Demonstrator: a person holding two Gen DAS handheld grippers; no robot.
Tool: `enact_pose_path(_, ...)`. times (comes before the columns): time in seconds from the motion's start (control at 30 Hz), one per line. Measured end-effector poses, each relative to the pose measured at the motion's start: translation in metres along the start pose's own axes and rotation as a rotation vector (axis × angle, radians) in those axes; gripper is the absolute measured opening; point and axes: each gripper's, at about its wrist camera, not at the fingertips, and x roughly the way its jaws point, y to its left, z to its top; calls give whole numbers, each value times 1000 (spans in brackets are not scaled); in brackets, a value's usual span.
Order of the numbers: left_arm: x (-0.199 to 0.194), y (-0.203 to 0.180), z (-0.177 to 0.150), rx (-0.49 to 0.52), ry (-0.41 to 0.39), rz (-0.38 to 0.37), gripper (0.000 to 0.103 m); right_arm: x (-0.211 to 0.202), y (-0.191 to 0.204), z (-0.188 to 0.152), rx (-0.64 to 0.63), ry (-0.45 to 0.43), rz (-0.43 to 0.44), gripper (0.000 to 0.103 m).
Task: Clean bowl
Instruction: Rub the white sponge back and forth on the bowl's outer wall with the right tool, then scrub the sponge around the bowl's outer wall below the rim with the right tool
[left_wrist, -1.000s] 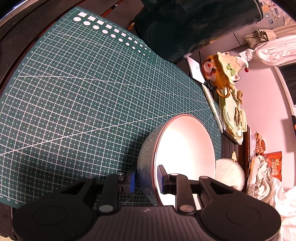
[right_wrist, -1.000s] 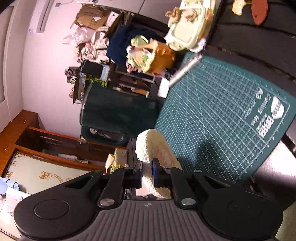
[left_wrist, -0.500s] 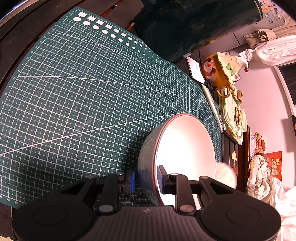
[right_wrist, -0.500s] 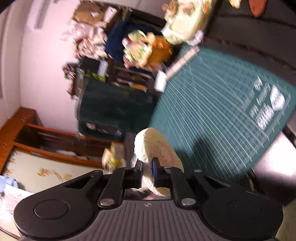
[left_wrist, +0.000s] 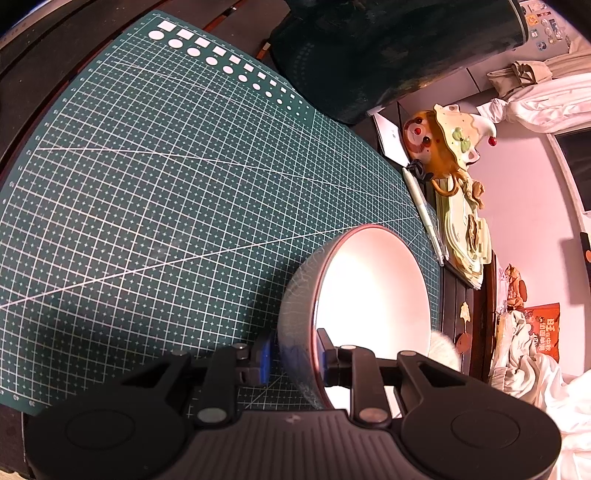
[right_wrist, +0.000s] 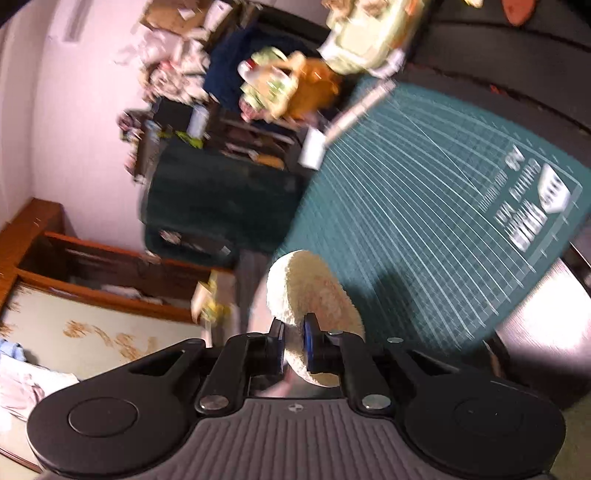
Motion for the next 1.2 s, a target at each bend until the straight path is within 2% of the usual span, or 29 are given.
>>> enact_pose_path(0.33, 0, 1, 3, 9, 22, -8, 23, -2, 4, 19, -13, -86, 47, 10)
enact_pose_path(0.5, 3, 7, 14, 17, 84, -38, 21, 3, 6, 16, -51, -41, 74, 10)
enact_pose_path(0.57, 3, 6, 16, 43, 99, -29, 17, 1, 9, 15, -63, -15, 65, 10)
enact_pose_path(0.77, 9, 0, 23, 135, 144, -22, 18, -8, 12, 8, -101, 48, 69, 11)
enact_pose_path(0.83, 10, -1, 24, 147, 148, -29, 19, -13, 11, 10, -112, 42, 61, 10)
enact_pose_path(0.9, 12, -5, 23, 174, 144, -24, 20, -17, 6, 17, -100, -9, 66, 10)
enact_pose_path(1.0, 14, -12, 22, 213, 138, -9, 20, -13, 6, 26, -86, -30, 95, 10)
enact_pose_path(1.1, 18, -15, 24, 211, 138, -17, 20, -5, 12, 25, -132, -7, 98, 10)
enact_pose_path(1.2, 21, -15, 26, 202, 134, -28, 20, -2, 3, 19, -105, 22, 116, 11)
